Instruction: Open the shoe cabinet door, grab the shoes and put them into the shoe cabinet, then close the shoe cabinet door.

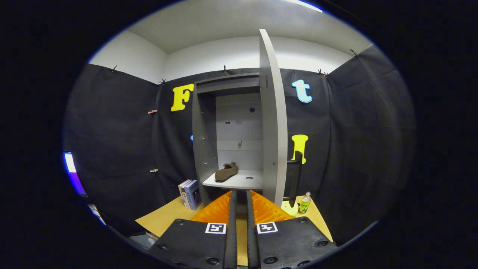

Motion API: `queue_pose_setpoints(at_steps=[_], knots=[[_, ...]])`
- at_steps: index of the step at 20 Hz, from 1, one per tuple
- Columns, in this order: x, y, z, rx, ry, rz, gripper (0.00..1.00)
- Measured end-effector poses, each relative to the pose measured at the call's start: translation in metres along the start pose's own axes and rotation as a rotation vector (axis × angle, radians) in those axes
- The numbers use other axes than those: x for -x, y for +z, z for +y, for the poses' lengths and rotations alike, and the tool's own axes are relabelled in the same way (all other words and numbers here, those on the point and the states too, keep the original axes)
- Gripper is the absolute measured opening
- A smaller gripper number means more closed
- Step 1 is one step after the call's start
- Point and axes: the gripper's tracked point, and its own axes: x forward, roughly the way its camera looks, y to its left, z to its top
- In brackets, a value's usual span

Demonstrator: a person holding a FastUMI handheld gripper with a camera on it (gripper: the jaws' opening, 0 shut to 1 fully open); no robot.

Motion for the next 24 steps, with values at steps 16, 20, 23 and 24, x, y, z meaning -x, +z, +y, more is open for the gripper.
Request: queue_pose_setpoints(at_steps=[16, 20, 23, 24], knots=[[-0.054, -0.169, 0.113, 0.026, 0.192, 0.355, 0.15], [-0.079, -0.244, 0.117, 0.029, 0.142, 0.510, 0.15], [-0.100, -0.289, 0.118, 0.014, 0.096, 0.597, 0.15], [-0.110, -0.308, 0.119, 0.008, 0.075, 0.631, 0.15]])
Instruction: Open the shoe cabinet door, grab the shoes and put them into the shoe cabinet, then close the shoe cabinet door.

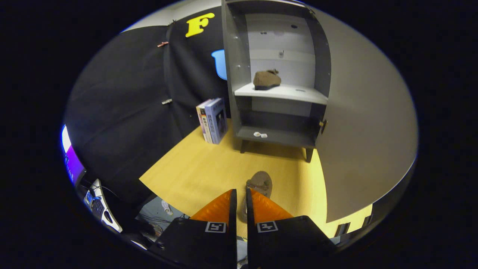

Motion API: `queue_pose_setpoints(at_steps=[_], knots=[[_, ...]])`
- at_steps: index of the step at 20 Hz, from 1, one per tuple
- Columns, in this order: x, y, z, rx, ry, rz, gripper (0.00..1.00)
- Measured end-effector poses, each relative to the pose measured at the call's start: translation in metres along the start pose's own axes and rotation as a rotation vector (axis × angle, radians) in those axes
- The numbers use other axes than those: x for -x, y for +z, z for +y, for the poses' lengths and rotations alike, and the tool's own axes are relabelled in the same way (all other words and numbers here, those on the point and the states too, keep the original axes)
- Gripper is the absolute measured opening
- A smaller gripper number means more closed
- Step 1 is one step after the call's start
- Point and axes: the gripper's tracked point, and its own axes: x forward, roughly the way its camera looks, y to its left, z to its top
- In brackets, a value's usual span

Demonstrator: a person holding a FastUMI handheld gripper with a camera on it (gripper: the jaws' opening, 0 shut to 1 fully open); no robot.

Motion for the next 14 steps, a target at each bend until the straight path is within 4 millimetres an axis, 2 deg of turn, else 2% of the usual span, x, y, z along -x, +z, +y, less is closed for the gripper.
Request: queue_pose_setpoints(at_steps=[6, 10, 14], knots=[[-0.095, -0.052, -0.008, -0.059, -0.097, 0.161, 0.15], [-0.138, -0.082, -0.013, -0.098, -0.135, 0.240, 0.15], [-0.169, -0.106, -0.020, -0.115, -0.165, 0.276, 0.15]])
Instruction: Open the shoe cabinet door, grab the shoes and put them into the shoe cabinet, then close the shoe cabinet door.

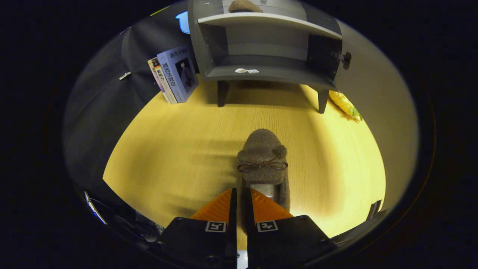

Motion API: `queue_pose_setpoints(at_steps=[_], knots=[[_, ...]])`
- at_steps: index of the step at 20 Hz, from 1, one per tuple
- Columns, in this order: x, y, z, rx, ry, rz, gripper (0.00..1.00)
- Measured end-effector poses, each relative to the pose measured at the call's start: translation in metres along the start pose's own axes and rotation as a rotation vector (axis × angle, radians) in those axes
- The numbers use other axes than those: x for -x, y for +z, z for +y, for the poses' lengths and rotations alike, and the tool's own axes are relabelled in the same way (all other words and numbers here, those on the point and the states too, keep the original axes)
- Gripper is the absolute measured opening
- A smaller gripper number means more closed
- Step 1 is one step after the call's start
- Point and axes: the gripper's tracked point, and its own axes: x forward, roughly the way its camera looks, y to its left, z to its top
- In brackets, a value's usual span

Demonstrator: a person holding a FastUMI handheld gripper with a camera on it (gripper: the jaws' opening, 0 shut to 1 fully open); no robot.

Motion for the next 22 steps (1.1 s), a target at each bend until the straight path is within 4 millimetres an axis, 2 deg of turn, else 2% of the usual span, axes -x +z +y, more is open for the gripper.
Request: queue_pose_setpoints(at_steps=[5, 10, 19, 20, 21, 22], knots=[[-0.035, -0.005, 0.002, 0.003, 0.001, 0.019, 0.16], [-0.060, 0.019, 0.002, 0.036, -0.005, -0.074, 0.16], [-0.087, 0.055, -0.010, 0.051, -0.035, -0.306, 0.13], [-0.088, 0.057, -0.011, 0.041, -0.032, -0.324, 0.13], [-0.087, 0.050, -0.015, 0.043, -0.040, -0.324, 0.12], [-0.088, 0.055, -0.013, 0.043, -0.039, -0.335, 0.12]])
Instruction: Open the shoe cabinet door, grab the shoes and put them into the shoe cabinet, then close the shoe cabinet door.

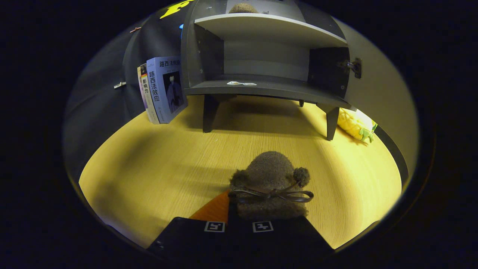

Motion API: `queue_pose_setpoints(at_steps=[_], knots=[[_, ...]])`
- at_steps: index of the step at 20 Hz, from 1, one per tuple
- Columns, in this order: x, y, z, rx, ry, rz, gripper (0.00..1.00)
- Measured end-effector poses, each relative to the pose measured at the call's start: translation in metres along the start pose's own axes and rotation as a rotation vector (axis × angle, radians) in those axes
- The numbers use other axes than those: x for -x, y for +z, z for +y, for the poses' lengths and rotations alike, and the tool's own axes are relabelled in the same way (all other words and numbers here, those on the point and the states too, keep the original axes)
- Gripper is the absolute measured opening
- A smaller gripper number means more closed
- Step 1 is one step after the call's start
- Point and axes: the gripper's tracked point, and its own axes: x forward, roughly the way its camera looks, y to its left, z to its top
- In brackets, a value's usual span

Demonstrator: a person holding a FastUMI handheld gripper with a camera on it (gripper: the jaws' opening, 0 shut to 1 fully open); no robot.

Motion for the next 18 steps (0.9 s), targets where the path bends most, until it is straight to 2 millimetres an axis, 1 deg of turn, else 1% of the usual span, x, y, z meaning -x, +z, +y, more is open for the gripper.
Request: queue_pose_setpoints(at_steps=[1, 2, 4, 6, 8, 10, 16, 18], knots=[[0.003, 0.000, -0.001, 0.006, -0.003, -0.002, 0.05], [-0.001, 0.000, 0.001, 0.012, -0.006, -0.001, 0.05], [0.000, 0.001, 0.002, 0.014, -0.008, 0.003, 0.05], [0.005, 0.002, 0.002, 0.020, -0.007, 0.012, 0.05], [0.014, 0.012, 0.003, 0.025, -0.005, -0.005, 0.05], [0.028, 0.034, 0.004, 0.031, 0.003, -0.031, 0.05], [0.078, 0.128, 0.001, 0.055, -0.002, -0.142, 0.05], [0.093, 0.156, 0.004, 0.059, -0.004, -0.175, 0.05]])
